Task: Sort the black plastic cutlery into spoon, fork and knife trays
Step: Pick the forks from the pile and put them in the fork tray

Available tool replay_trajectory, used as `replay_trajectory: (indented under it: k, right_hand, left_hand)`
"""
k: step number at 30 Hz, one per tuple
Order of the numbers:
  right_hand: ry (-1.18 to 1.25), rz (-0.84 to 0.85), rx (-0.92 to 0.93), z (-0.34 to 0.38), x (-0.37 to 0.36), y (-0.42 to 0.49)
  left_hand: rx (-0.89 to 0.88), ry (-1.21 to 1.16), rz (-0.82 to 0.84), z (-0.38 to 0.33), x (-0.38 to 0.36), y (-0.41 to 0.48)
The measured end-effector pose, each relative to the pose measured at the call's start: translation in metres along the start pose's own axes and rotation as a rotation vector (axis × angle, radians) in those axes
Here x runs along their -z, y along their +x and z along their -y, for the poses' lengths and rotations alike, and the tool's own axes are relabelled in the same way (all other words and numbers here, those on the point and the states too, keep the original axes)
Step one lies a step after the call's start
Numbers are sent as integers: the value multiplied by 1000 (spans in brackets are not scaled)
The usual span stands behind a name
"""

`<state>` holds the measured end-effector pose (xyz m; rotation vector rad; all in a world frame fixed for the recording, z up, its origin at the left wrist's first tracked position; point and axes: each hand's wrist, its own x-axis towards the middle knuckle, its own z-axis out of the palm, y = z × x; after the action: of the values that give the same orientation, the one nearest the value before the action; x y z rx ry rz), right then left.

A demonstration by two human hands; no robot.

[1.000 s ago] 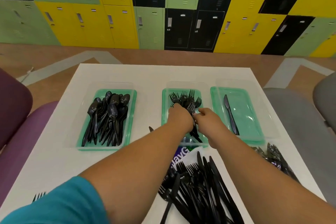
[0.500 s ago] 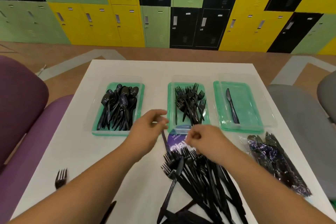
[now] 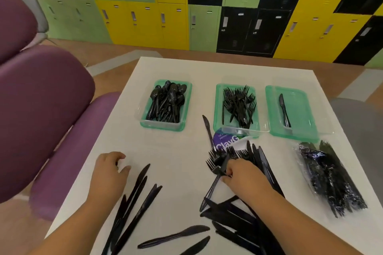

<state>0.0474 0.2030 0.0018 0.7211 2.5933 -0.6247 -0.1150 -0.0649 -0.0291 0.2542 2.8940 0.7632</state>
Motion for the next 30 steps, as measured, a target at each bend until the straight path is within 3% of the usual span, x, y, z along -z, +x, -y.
replay_trajectory:
  k: [5, 10, 14, 20, 25, 30]
  right_hand:
    - [91, -119, 77, -1, -8, -8]
    - [146, -67, 242, 14, -21, -22]
    - [138, -38, 291, 14, -28, -30]
    - [217, -239, 61, -27, -18, -37]
    - [225, -304, -105, -54, -23, -49]
    - [136, -335, -93, -53, -27, -42]
  left_hand:
    - [232, 40, 33, 20, -2, -3]
    - [220, 122, 87, 17, 0, -3]
    - [106, 95, 141, 14, 0, -7]
    - [-66, -73, 282, -27, -9, -46]
    - [46, -348, 429, -66, -35, -74]
    - [102, -457, 509, -100, -54, -76]
